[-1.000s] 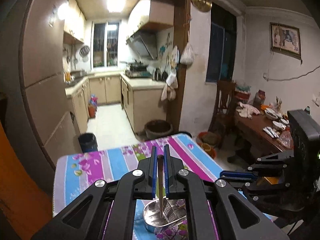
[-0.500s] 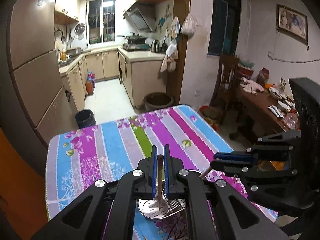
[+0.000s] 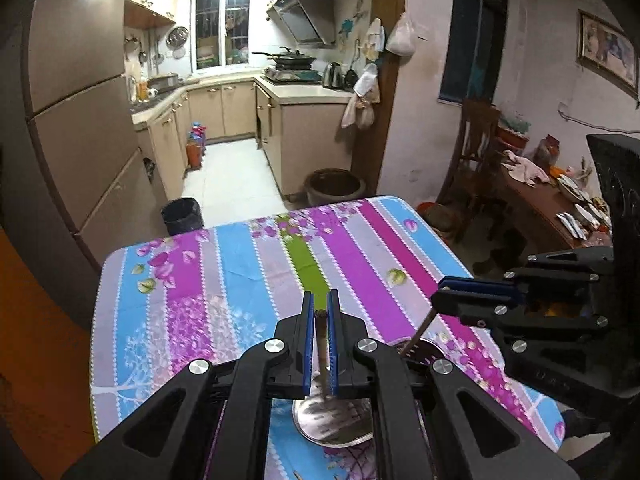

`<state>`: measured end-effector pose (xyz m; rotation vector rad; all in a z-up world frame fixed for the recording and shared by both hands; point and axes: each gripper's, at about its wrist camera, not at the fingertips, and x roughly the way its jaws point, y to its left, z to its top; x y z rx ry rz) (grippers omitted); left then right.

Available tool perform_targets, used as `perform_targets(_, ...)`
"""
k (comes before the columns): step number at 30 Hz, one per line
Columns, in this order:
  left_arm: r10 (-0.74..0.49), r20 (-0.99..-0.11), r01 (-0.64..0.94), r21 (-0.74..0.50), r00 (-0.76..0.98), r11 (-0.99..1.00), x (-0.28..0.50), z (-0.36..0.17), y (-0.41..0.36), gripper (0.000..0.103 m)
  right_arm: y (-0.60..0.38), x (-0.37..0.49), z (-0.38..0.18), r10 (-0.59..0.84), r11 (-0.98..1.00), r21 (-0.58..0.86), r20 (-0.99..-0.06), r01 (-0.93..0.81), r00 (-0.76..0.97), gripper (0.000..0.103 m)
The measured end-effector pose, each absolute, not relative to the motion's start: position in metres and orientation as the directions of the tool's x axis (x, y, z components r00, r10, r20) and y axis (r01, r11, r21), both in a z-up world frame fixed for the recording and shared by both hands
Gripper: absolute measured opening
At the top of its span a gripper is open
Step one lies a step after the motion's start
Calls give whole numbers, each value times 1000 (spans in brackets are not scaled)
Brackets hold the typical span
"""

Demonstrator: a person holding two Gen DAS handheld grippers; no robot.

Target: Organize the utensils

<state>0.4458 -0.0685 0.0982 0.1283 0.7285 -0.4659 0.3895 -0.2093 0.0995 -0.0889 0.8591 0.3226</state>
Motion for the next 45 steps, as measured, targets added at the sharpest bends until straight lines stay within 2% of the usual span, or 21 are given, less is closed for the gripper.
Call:
perform_targets(1,-359,-664,442,-47,656,896,448,99,-67,8,-211,392,101,237,951,48,-747,-305,622,22)
perform_targets(2,-353,-657,434,-43,666,900,449,101,-66,8,-214,394,104,224,957,42,-736,-287,639,44)
perform_targets(3,-348,-646,429,-35,679,903,449,104,-65,8,-218,395,107,212,963,38,-718,-267,663,50)
perform_targets(8,-328,-562,395,-3,759,919,437,132,-54,16,-240,394,127,192,976,50,-667,-214,720,50)
perform_targets(12,-317,-482,367,11,817,930,417,158,-40,16,-255,378,139,197,975,49,-642,-216,741,50)
perform_targets(15,-297,-423,344,38,856,938,387,172,-27,16,-269,358,149,195,976,49,-625,-211,756,50)
perform_targets(19,-231,-343,293,140,910,946,322,175,-7,17,-293,313,155,206,975,60,-595,-213,777,50)
perform_targets(27,-159,-272,220,208,949,953,188,160,32,27,-330,166,138,170,985,52,-502,-166,848,67)
perform_targets(31,-151,-247,203,203,957,958,124,127,48,29,-341,100,108,115,993,51,-470,-103,875,72)
perform_targets(33,-151,-274,204,178,950,963,105,106,56,29,-345,71,87,84,996,36,-462,-77,883,72)
perform_targets(36,-105,-293,166,195,950,967,72,66,63,29,-340,37,54,-28,998,-63,-462,-1,887,72)
perform_targets(39,-44,-337,124,219,941,968,48,18,62,31,-323,13,18,-29,996,-84,-496,-15,868,72)
perform_targets(40,-34,-366,132,246,930,960,38,-4,56,31,-318,8,6,-27,996,-86,-508,-19,861,72)
perform_targets(43,27,-379,122,364,925,923,10,-55,41,31,-297,-8,-35,-77,987,-159,-537,-11,840,72)
perform_targets(45,-1,-430,161,336,903,928,-3,-78,36,31,-285,-11,-59,-75,985,-168,-571,-26,817,71)
